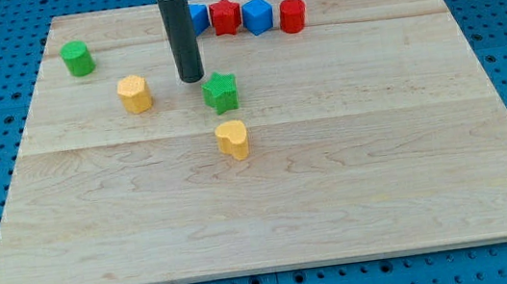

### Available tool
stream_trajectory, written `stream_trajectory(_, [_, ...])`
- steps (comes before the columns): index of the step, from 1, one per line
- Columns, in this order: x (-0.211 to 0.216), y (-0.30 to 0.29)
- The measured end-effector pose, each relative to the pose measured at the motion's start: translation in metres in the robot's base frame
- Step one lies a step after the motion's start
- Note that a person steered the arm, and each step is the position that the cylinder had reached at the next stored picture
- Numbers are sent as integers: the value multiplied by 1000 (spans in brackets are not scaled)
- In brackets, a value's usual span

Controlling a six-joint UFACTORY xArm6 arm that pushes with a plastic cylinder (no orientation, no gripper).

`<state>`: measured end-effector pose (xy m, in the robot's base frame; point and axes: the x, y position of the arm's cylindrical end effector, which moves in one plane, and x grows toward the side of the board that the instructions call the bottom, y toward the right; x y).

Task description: Push the yellow hexagon above the yellow heart

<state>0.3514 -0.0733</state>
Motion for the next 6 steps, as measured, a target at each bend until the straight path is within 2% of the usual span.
stream_trajectory(1, [21, 31])
stream_trajectory(2, [21, 48])
stream_trajectory(3, [14, 4])
stream_trajectory(5, [57, -76])
stream_trajectory(6, [37, -115])
